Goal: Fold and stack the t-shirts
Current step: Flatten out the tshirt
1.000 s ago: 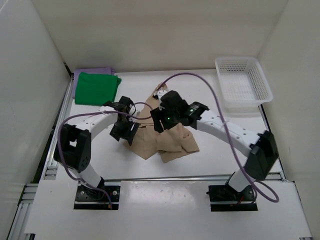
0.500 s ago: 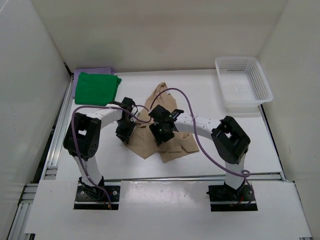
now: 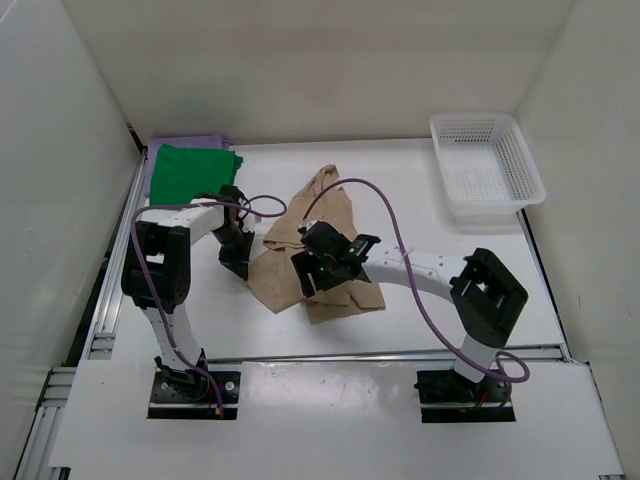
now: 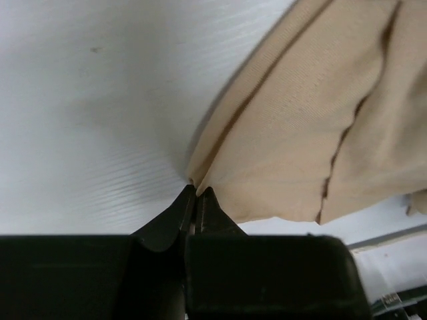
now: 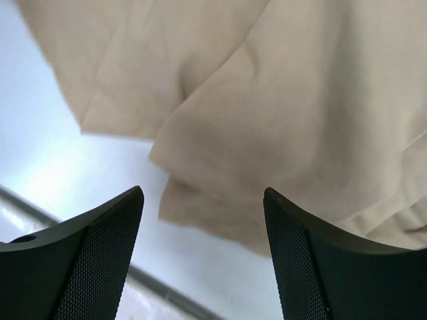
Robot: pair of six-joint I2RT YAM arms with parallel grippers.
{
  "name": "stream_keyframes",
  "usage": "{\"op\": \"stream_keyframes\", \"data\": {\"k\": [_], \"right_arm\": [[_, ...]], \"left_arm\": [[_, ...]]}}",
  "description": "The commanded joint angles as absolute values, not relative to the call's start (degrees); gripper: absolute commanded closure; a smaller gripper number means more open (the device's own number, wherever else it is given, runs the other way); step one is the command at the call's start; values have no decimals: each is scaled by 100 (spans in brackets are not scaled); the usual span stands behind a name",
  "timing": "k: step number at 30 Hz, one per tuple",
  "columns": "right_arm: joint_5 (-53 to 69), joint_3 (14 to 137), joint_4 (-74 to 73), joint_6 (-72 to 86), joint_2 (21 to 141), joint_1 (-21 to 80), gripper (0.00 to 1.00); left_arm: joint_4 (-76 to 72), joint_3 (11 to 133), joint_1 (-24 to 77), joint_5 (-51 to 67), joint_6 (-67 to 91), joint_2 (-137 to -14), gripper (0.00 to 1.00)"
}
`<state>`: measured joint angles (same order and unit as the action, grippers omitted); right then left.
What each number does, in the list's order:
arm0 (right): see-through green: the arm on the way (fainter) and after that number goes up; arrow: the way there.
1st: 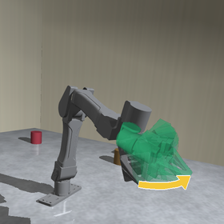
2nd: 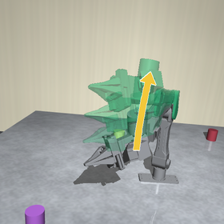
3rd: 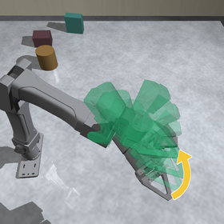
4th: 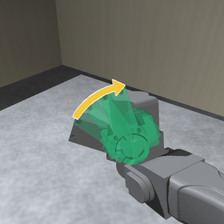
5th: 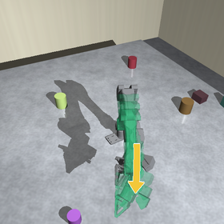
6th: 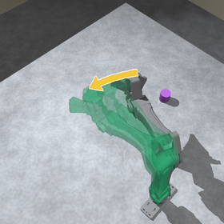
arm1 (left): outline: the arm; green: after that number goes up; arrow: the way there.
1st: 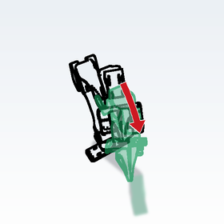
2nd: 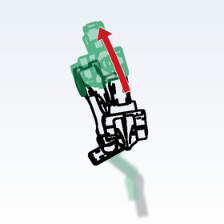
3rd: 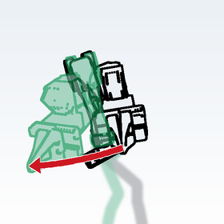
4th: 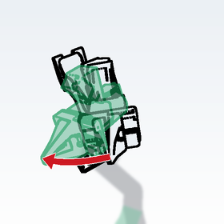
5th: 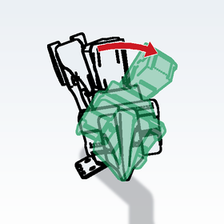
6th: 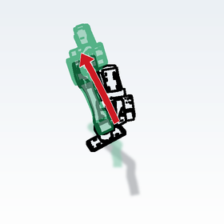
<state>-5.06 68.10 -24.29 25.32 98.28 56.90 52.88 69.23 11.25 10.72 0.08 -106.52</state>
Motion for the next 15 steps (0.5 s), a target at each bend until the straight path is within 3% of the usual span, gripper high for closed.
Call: {"op": "stream_keyframes", "data": {"k": [1,11,14,15], "right_arm": [[-906,7065,-2241,2655,10211,5739,24],[-967,7787,-2337,2522,10916,6021,27],[-1072,7927,-2575,2593,11118,6021,44],[-1124,7928,-2575,2593,11170,6021,57]], "left_arm": [[5449,7075,1187,1608,0,-10617,90],[5449,7128,1187,1661,0,-10617,90],[5449,7128,1187,1661,0,-10617,90],[5449,7076,1134,1661,0,-10617,90]]}}
